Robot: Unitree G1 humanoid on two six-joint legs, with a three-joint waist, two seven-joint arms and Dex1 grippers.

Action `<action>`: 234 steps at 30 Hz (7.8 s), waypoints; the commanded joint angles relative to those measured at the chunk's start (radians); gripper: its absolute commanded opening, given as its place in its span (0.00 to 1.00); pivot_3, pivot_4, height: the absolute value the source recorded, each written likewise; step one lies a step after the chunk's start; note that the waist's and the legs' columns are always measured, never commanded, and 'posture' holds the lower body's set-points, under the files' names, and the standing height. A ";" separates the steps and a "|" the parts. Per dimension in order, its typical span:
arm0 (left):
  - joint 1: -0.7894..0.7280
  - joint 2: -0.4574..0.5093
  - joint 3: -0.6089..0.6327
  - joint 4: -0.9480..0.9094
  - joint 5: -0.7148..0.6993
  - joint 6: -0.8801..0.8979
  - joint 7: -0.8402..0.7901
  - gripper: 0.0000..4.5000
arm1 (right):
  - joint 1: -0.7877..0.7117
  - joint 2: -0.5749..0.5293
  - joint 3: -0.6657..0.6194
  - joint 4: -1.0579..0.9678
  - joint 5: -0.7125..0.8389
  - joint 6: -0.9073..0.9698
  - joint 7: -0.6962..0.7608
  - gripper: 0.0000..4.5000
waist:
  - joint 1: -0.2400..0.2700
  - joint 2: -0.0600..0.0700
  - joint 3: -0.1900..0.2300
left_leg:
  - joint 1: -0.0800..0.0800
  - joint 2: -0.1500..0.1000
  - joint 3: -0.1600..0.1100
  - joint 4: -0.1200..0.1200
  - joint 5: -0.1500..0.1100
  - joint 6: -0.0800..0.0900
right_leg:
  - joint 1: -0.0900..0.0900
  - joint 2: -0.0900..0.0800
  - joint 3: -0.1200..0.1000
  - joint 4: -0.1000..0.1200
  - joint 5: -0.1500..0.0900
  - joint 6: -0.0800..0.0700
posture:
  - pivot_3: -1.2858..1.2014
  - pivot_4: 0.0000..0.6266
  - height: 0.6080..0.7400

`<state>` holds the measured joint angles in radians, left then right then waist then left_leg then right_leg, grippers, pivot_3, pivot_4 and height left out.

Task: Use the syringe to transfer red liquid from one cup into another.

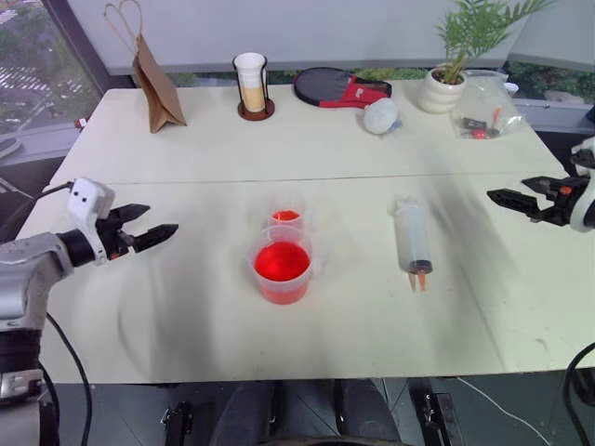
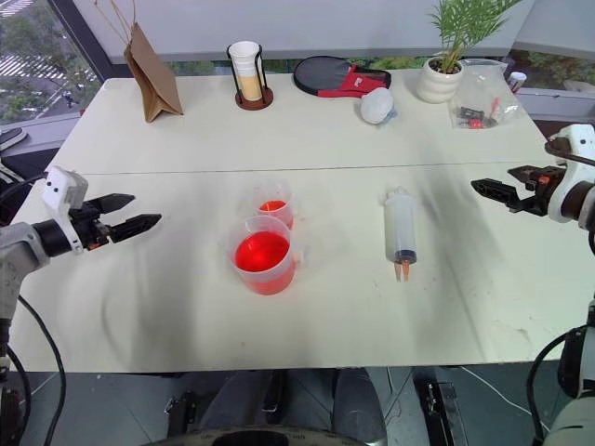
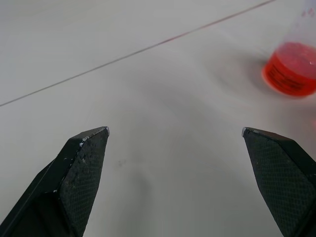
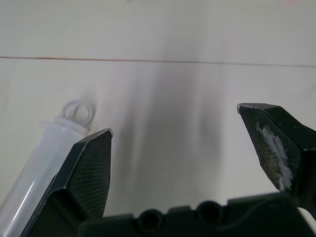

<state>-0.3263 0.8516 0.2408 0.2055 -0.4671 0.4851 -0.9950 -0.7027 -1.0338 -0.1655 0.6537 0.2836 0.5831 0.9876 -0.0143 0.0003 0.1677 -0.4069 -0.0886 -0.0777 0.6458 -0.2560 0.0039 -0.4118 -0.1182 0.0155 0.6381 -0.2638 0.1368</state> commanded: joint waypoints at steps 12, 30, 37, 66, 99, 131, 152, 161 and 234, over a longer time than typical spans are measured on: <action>-0.331 0.120 -0.163 -0.149 -0.003 -0.009 -0.341 0.99 | -0.291 0.021 0.346 -0.300 0.006 0.751 0.123 1.00 | -0.001 -0.001 0.001 | -0.003 0.000 0.000 0.001 0.000 0.000 | -0.005 0.000 0.000 0.005 0.000 0.000 | 0.52 0.24 0.99; -0.269 0.001 -0.171 -0.319 -0.014 -0.016 -0.230 1.00 | -0.482 0.299 0.575 0.082 -0.108 0.782 -0.054 0.94 | -0.003 -0.002 0.000 | -0.007 -0.001 0.001 0.002 0.003 -0.005 | -0.012 0.000 0.000 0.011 0.000 0.000 | 0.52 0.24 0.99; -0.251 -0.015 -0.151 -0.325 -0.027 -0.020 -0.201 1.00 | -0.492 0.335 0.580 0.082 -0.131 0.780 -0.058 0.32 | -0.005 -0.003 0.000 | -0.007 -0.001 0.001 0.002 0.004 -0.007 | -0.012 0.000 0.000 0.011 0.000 0.000 | 0.52 0.24 0.99; -0.475 0.090 -0.106 -0.120 -0.108 0.116 -0.352 1.00 | 0.067 0.809 0.162 -1.144 0.412 0.246 -0.315 0.31 | -0.010 -0.010 -0.004 | -0.009 -0.002 -0.005 0.003 0.005 -0.008 | -0.014 0.001 0.000 0.015 0.000 0.001 | 0.52 0.24 0.99; -0.568 -0.041 -0.190 -0.272 -0.210 0.196 -0.301 0.16 | 0.283 0.798 0.374 -1.117 0.279 0.014 -0.323 0.31 | -0.025 -0.010 -0.004 | -0.007 0.000 -0.005 0.003 0.006 -0.009 | -0.013 0.004 0.000 0.016 0.000 0.001 | 0.52 0.24 0.99; -0.708 -0.039 -0.124 -0.145 -0.268 0.256 -0.288 0.07 | 0.318 0.809 0.394 -1.070 0.248 -0.050 -0.349 0.31 | -0.026 -0.010 -0.004 | -0.007 0.000 -0.006 0.003 0.007 -0.010 | -0.013 0.005 0.000 0.016 0.000 0.001 | 0.52 0.24 0.99; -0.246 0.096 0.035 -0.225 -0.272 0.289 -0.205 0.40 | 0.013 0.810 0.053 -1.113 0.700 0.218 -0.618 0.31 | -0.008 -0.011 -0.004 | -0.007 0.000 -0.006 0.002 0.004 -0.006 | -0.013 0.004 0.001 0.015 0.000 0.000 | 0.52 0.24 0.99; -0.290 0.061 0.003 -0.189 -0.236 0.230 -0.183 0.40 | -0.199 0.784 0.143 -0.640 0.413 -0.078 -0.341 0.31 | -0.005 -0.011 -0.004 | -0.004 0.000 -0.005 0.001 0.004 -0.006 | -0.011 0.005 0.001 0.015 0.000 0.000 | 0.52 0.24 0.99; -1.018 -0.320 -0.167 0.588 0.108 -0.291 -0.369 0.11 | -0.175 0.920 0.232 -0.422 0.149 -0.307 -0.142 0.31 | -0.049 -0.011 -0.004 | -0.005 -0.001 -0.005 0.002 0.007 -0.011 | -0.013 0.004 0.001 0.020 0.000 0.000 | 0.52 0.24 0.99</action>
<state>-1.3002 0.5272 0.0607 0.7922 -0.3600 0.2101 -1.3720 -0.8648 -0.1281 0.0503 0.3028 0.4309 0.2955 0.8262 -0.0630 -0.0109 0.1641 -0.4117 -0.0897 -0.0830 0.6476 -0.2486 -0.0074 -0.4245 -0.1140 0.0162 0.6579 -0.2635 0.1372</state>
